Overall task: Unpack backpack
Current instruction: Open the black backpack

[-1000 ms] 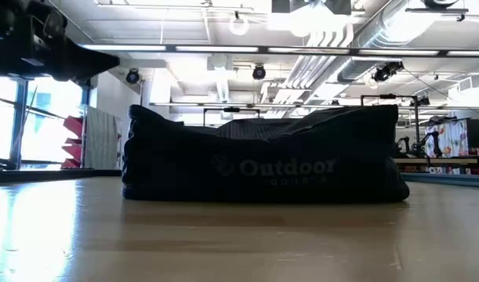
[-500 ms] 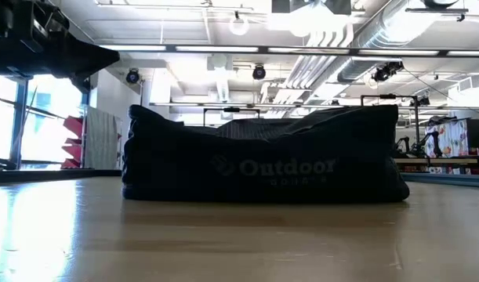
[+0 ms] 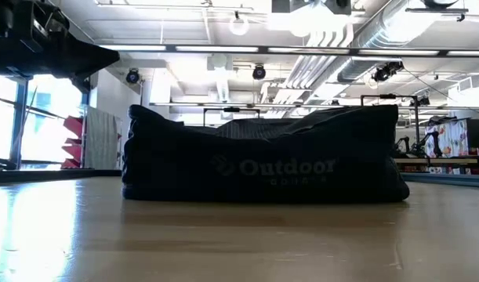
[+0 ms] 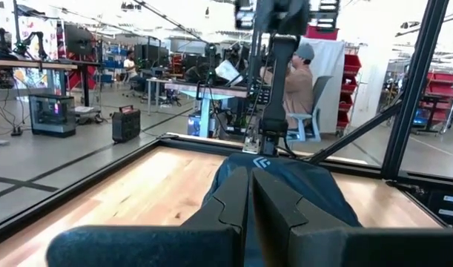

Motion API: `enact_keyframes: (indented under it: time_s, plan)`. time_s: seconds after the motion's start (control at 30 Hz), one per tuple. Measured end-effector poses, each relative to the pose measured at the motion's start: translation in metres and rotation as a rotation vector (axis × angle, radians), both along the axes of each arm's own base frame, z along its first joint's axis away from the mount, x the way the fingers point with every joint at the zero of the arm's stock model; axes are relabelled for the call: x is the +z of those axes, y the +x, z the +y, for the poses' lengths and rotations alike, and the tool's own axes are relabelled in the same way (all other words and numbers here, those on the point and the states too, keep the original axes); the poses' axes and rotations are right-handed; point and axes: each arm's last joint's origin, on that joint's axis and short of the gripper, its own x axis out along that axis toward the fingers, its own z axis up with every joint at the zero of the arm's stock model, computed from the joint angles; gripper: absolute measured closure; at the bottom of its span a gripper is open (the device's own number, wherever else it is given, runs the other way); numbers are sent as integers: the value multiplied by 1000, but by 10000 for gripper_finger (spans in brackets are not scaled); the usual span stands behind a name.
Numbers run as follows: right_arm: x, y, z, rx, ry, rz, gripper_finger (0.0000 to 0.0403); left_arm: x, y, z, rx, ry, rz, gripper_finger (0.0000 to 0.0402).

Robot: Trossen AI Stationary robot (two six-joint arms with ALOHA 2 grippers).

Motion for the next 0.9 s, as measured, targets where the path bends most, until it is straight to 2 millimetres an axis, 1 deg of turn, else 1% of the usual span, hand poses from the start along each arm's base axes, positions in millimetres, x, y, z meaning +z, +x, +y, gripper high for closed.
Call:
enact_keyframes:
  time_s: [0.07, 0.13, 0.27, 0.33, 0.4, 0.5, 0.6, 0.7, 0.77, 0.9]
  plan:
    - [-7, 10, -9, -52, 106, 167, 271, 0, 0, 0, -2, -21, -4, 402]
    - [-19, 18, -19, -94, 196, 288, 237, 0, 0, 0, -5, -35, -7, 402]
    - [-50, 35, -35, -158, 382, 456, 161, 0, 0, 0, -10, -50, -10, 402]
    - [-65, 45, -42, -192, 418, 513, 128, 0, 0, 0, -17, -64, -12, 402]
    - [-78, 53, -50, -217, 432, 550, 104, 0, 0, -1, -31, -72, -13, 402]
    - [-99, 65, -57, -239, 473, 622, 89, -1, 0, -1, -60, -90, -7, 402]
    - [-117, 76, -61, -229, 519, 661, 87, -2, 1, -2, -94, -110, 1, 402]
    - [-132, 83, -61, -228, 542, 710, 87, -2, 1, -3, -123, -129, 0, 402]
    - [-139, 85, -62, -233, 549, 742, 87, -2, 1, -4, -145, -138, 2, 402]
    - [-145, 87, -65, -229, 585, 759, 88, -2, 1, -5, -179, -157, 1, 402]
